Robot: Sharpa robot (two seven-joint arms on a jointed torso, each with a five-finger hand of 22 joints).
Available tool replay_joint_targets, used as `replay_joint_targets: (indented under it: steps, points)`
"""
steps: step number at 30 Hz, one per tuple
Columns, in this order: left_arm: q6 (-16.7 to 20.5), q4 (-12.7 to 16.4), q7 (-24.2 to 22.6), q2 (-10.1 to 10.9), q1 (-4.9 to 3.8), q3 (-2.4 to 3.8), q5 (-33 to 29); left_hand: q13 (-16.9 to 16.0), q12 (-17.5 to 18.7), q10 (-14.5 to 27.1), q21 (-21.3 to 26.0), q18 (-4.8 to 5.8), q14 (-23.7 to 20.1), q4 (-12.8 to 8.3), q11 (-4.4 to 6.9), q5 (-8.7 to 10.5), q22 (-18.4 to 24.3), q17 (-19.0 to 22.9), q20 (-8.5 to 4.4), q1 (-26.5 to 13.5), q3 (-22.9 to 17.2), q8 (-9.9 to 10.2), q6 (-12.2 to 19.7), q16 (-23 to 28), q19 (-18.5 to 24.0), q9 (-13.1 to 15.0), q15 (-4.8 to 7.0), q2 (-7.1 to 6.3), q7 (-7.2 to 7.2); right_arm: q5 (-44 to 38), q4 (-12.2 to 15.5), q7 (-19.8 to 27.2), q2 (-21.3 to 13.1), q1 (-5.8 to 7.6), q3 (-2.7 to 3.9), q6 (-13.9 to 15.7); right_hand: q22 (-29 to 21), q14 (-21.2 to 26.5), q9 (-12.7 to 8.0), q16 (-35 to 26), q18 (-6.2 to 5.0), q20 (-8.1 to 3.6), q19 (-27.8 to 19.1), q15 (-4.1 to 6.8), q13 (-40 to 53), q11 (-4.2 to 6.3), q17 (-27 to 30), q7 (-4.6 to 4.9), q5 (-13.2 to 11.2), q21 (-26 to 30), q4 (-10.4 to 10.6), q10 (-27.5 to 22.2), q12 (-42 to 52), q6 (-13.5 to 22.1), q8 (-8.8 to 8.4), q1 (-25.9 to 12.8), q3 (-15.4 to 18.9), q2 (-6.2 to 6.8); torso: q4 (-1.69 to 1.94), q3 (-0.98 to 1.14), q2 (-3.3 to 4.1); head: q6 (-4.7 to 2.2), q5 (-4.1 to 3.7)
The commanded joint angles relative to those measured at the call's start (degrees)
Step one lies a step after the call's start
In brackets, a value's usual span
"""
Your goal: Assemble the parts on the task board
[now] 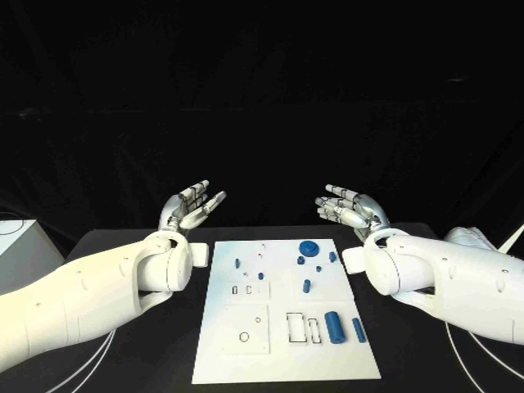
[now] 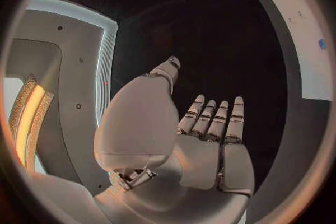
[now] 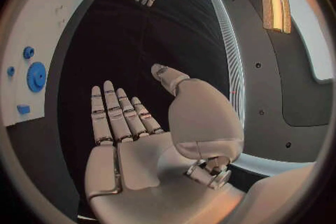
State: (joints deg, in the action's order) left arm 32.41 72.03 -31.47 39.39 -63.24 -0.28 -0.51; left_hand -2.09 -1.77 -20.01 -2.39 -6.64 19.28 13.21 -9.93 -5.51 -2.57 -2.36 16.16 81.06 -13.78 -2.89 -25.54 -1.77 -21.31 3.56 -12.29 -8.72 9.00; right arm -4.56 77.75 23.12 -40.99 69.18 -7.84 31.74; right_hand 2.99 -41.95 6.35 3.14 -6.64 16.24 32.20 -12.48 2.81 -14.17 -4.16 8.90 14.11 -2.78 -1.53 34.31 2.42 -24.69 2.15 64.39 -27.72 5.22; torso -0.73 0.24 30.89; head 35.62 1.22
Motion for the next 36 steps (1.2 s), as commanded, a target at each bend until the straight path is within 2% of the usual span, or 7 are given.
replay_joint_targets:
  steps: [1, 7, 14, 15, 21, 28, 36]
  points:
    - [-7.08, -1.28, -3.21, -0.54, -0.34, 0.0, 0.67, -0.15, -0.41, -1.15, -0.3, -1.21, 0.9, 0.72, -0.2, -0.32, -0.13, -0.12, 0.41, 2.99, -0.46, -0.39, -1.34, -0.44, -0.86, 0.17, -0.38, -0.31, 3.16, -4.49, -1.33, -3.35, 0.47, 0.84, -0.6, -8.9, 0.44, -4.48, 0.51, 0.82, -1.46, 0.33, 3.43, -0.02, 0.34, -0.19, -0.4, 7.94, -0.07, -0.82, -1.55, 3.95, 0.76, -3.4, 0.96, 4.21, -1.41, 0.44, -0.02, 0.01, 0.0, 0.0, -0.01]
    - [-8.22, -0.09, -3.09, 1.67, -0.5, -0.01, 0.68, -0.34, -0.67, -3.29, -0.98, -1.11, 3.02, 1.67, -1.27, -0.23, -0.49, -0.47, 0.49, 4.11, -0.47, -0.71, -2.74, -0.9, -2.6, 0.39, -0.63, 0.1, 4.06, -15.98, -2.25, -2.28, -1.24, 1.72, -0.95, -6.67, 1.02, -11.38, 2.31, 2.31, -3.03, 0.28, 11.24, 1.58, 0.91, 1.18, -1.11, 6.76, -1.86, -2.14, -4.34, 15.48, 1.57, -14.33, 3.4, 8.28, -2.06, 1.03, 0.19, 0.03, 0.28, 1.79, -1.16]
    - [-8.83, 2.87, -3.28, 3.7, -0.69, -0.03, 0.75, -1.38, -2.52, -18.62, -6.83, -1.45, 21.08, 1.22, -3.92, 0.01, -3.21, -3.17, 0.43, 4.78, -1.65, -2.71, -10.24, -5.13, -18.85, 1.68, -0.23, 1.11, 5.78, -27.46, -1.41, -3.19, -2.63, 2.63, -0.94, -5.53, 1.83, -18.7, 3.8, 4.92, -3.98, -1.33, 19.44, 4.15, 0.85, 3.38, -2.08, 4.89, -2.1, -5.18, -5.21, 22.97, 2.16, -25.26, 6.0, 9.61, -3.21, 2.04, 0.78, 0.11, 1.03, 2.24, -1.99]
    - [-8.91, 3.59, -3.26, 4.2, -0.72, -0.03, 0.81, -1.89, -3.92, -26.28, -7.86, -1.95, 25.01, 0.78, -3.79, 0.03, -3.54, -3.9, 0.37, 4.56, -2.06, -3.47, -12.93, -6.33, -20.38, 2.15, 0.19, 1.25, 5.85, -29.8, -1.22, -3.58, -2.9, 2.85, -0.94, -5.28, 1.97, -20.06, 3.87, 5.44, -3.98, -1.81, 20.66, 4.67, 0.87, 3.76, -2.33, 4.64, -2.12, -5.72, -5.28, 24.33, 2.24, -26.3, 6.34, 9.71, -3.56, 2.27, 0.86, 0.13, 1.18, 2.25, -2.08]
    - [-10.66, 7.05, -2.72, 6.45, -0.83, -0.03, 2.19, -2.06, -6.34, -34.49, -15.11, -3.87, 35.69, -1.78, -1.04, 0.15, -6.62, -8.63, -1.45, 3.52, -4.48, -6.54, -22.45, -14.47, -29.03, 3.86, 3.84, 0.85, 4.9, -39.9, -0.28, -6.32, -4.25, 3.73, -0.92, -4.95, 3.83, -28.83, 4.25, 9.37, -3.97, -5.28, 27.8, 7.89, 0.99, 5.89, -5.5, 3.09, -2.14, -10.23, -5.28, 30.6, 1.74, -29.8, 7.45, 10.06, -3.75, 3.16, 1.2, 0.17, 2.01, 2.6, -2.81]
    - [-13.37, 12.01, -2.32, 9.33, -1.01, -0.02, 3.35, -1.8, -5.98, -35.43, -17.61, -3.66, 35.41, -5.35, -0.69, 0.25, -8.07, -10.67, -2.24, 5.07, -6.92, -6.98, -22.64, -16.92, -29.0, 3.95, 4.3, -0.74, 4.46, -50.22, 0.73, -11.23, -5.38, 4.76, -0.88, -7.95, 10.63, -41.36, 4.88, 18.62, -3.61, -10.6, 37.33, 11.92, 1.18, 8.07, -13.74, 1.47, -0.7, -22.09, -5.64, 34.82, 1.32, -32.83, 7.99, 11.37, 0.18, 3.3, 1.64, 0.14, 3.14, 3.05, -3.34]
    - [-14.92, 18.81, -1.46, 12.85, -1.09, 0.01, 3.6, -1.8, -4.8, -35.97, -29.67, -3.35, 35.73, -9.37, -0.11, 0.26, -15.77, -16.87, -4.3, 2.06, -9.3, -7.64, -22.66, -26.89, -29.35, 4.08, 5.5, -0.94, 4.14, -64.1, 0.72, -18.98, -5.61, 6.08, -0.86, -12.43, 20.78, -42.97, 5.84, 39.28, -3.6, -11.43, 37.98, 12.84, 1.67, 9.18, -32.97, 0.75, -1.1, -36.05, -4.35, 36.25, 1.17, -34.12, 6.62, 9.57, -2.14, 5.14, 2.25, -0.1, 4.74, 3.53, -4.64]
